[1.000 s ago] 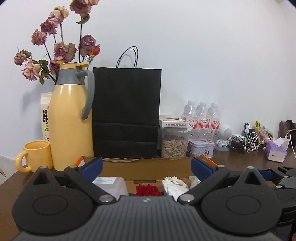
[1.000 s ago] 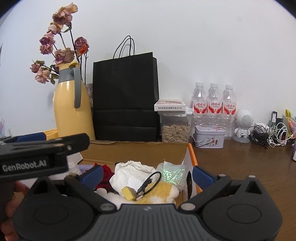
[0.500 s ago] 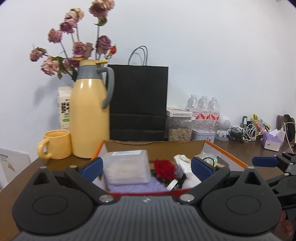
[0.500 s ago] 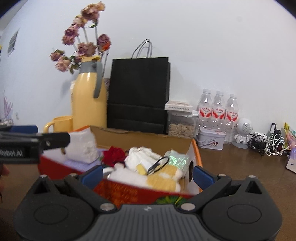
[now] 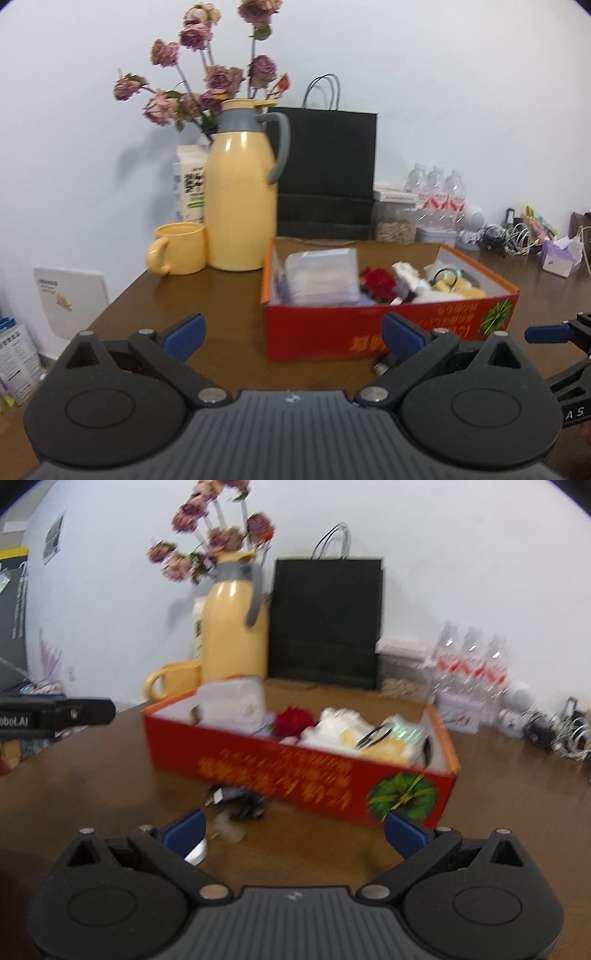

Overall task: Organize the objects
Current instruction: 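Withdraw both tools from the box back toward the table, then grasp a white bottle cap with the right tool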

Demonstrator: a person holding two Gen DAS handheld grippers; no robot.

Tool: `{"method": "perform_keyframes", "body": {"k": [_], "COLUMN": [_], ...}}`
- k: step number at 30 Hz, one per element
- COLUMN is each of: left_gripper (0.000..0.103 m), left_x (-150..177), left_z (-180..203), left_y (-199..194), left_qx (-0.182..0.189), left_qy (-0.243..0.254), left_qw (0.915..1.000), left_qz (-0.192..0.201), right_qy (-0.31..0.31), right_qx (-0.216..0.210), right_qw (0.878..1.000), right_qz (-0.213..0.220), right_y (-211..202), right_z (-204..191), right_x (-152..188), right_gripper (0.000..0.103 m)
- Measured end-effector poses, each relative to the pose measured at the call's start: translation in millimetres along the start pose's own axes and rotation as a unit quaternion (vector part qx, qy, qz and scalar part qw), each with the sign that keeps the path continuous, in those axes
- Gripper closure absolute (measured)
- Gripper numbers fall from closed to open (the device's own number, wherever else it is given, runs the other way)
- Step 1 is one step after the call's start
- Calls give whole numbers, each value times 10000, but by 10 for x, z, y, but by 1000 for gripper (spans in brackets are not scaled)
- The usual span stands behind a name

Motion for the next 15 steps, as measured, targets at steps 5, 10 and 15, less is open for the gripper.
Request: {"method": "perform_keyframes", "body": {"k": [5,10,15], "left_gripper": [0,0,0], "left_x": [124,224,304], "left_z": [-220,-371,-444], "left_y": [-150,-234,-249], "left_qx": [-143,-237,-264], "left_qy": [-53,-157,-258], "left_qw": [9998,9993,9988], "left_qz": [-140,-224,-315], "right_qy": [-108,-239,-174], "right_qx": [-250,-490,-675], "right_qw": [9988,9962,9939], "right_qz": [-413,-680,-857], "right_y": [68,191,342], "right_z": [-254,-506,-667], "right_x": [153,192,166], "right_gripper": [4,27,53]}}
Point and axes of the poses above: each gripper's, at about its wrist camera, not at the fingertips, and y roughly the way its jaws point, z to its right, x to its underside, the point moved 10 cm from there along y, roughly the way its jaws point, and after that the axes turned 5 degrees about -z, right-handed, at the moved point
